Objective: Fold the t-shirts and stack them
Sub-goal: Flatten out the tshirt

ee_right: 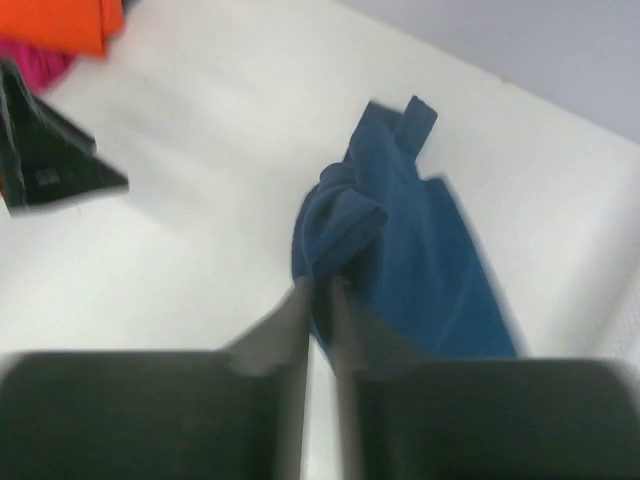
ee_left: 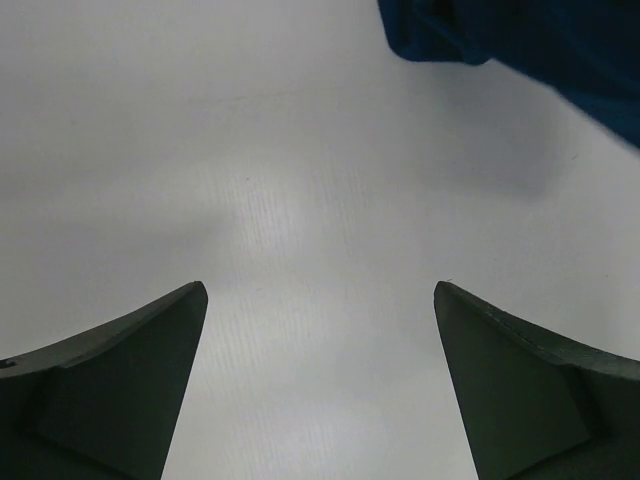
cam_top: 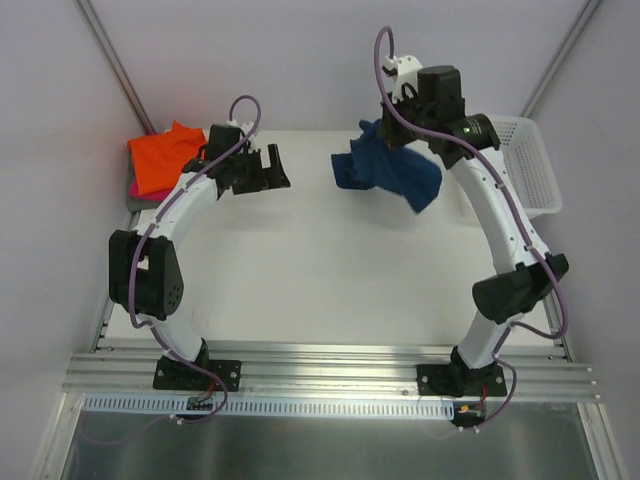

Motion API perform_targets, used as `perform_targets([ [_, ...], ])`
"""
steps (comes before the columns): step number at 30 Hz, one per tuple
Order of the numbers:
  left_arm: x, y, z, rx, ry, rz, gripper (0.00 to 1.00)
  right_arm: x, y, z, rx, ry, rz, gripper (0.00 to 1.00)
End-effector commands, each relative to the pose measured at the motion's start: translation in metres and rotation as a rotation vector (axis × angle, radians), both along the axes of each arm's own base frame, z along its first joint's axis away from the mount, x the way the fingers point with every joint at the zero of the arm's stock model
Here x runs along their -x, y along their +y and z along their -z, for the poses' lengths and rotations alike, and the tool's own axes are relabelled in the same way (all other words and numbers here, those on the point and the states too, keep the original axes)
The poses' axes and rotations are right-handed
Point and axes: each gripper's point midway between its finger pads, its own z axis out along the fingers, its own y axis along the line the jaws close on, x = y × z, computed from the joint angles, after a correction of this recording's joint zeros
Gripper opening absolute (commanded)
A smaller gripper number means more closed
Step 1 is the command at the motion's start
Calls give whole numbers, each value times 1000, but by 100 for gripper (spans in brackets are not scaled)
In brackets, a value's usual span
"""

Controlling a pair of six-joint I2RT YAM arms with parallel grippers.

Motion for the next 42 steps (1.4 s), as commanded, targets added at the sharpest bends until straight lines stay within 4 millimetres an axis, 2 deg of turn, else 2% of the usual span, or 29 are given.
perform_targets([
  [1,-14,-14,-24,53,-55,3,99,52,-11,8,-1,76,-21,24],
  [2,-15,-14,-20,52,-44,2,99,58,-13,9,4,78,-21,48],
  [3,-16,-15,-19,56,-44,0,99,57,-14,17,21,95,-11,70],
  [4,-17,-16,-22,61,-48,-3,99,53,-13,18,25,98,-6,80],
  [5,-19,-16,-21,60,-47,-7,99,49,-10,17,19,98,-7,80],
  [6,-20,-16,-21,60,-47,-7,99,37,-4,31,26,127,-9,80],
  [7,-23,-17,-26,64,-58,-5,99,29,0,19,4,104,-9,82],
  [8,-24,-18,-24,64,-53,-3,99,24,5,24,-5,130,-16,83],
  [9,-26,-19,-25,67,-55,-3,99,17,11,36,-8,167,-23,84],
  [10,-29,-20,-29,75,-63,0,99,4,17,60,1,218,-22,84],
  [12,-32,-23,-28,82,-59,6,99,-9,23,85,-10,283,-11,84],
  [13,-33,-23,-29,82,-61,7,99,-19,26,116,2,349,-7,84],
  [16,-33,-22,-30,82,-63,7,99,-25,29,159,8,455,9,81],
  [19,-33,-20,-31,89,-61,-1,99,-14,34,187,23,537,2,80],
  [21,-34,-17,-30,92,-56,-10,99,-3,34,197,29,580,0,79],
  [22,-35,-16,-30,98,-54,-11,99,5,32,211,36,623,2,78],
  [25,-38,-11,-31,108,-48,-26,99,18,32,221,45,667,-5,72],
  [29,-42,-7,-31,116,-45,-44,99,22,31,225,60,680,-4,68],
  [30,-43,-7,-32,121,-45,-48,99,23,31,228,65,684,-4,63],
  [34,-42,-8,-36,133,-47,-47,99,31,28,246,98,723,-7,55],
  [42,-33,-6,-44,149,-49,-55,99,34,20,281,177,774,-7,54],
])
